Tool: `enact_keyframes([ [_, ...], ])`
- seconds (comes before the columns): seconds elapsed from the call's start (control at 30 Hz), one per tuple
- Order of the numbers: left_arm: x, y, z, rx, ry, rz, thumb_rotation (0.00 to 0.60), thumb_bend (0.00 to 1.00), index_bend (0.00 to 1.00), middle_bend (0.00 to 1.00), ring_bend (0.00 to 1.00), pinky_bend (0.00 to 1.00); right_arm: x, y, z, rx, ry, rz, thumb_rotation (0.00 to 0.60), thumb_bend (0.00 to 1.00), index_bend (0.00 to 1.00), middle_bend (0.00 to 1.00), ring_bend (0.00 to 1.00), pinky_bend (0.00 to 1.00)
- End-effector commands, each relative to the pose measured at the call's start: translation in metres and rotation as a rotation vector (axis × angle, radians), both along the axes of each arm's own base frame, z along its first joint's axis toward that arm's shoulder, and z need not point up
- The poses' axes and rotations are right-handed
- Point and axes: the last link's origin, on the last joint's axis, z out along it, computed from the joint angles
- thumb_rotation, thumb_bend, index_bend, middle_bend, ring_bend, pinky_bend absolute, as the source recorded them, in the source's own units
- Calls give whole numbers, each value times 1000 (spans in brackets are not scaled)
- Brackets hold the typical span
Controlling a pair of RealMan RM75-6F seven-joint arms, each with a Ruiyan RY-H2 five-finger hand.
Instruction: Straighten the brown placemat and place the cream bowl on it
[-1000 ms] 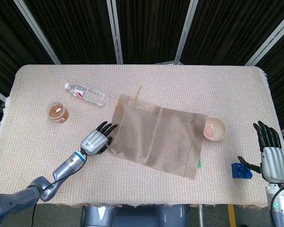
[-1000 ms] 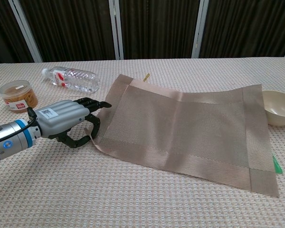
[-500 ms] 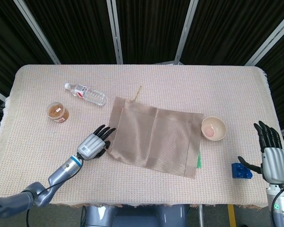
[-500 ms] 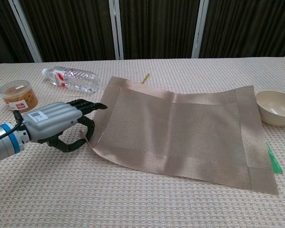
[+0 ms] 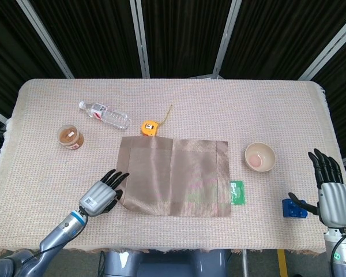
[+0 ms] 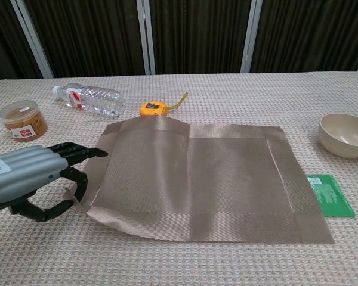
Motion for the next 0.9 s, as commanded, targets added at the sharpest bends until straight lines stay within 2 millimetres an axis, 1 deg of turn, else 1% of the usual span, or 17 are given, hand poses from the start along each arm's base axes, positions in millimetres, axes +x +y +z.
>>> enact_keyframes([
  [0.03, -9, -14, 7, -15, 31, 26, 600, 581, 586, 0, 0, 0, 1, 1, 0, 0, 1, 2, 600, 49, 0, 0, 0, 0],
  [0.17, -12, -21, 7, -33, 41, 43, 600, 587, 584, 0, 0, 0, 2, 2, 1, -2, -2, 5, 600, 50, 0, 0, 0, 0],
  [0.43, -20, -30, 7, -50, 61, 68, 600, 588, 582, 0, 0, 0, 2, 3, 2, -5, -6, 11, 600, 50, 0, 0, 0, 0],
  [0.9, -29, -46, 18, -55, 78, 72, 600, 588, 572, 0, 0, 0, 5, 5, 5, -10, -15, 24, 600, 49, 0, 0, 0, 0],
])
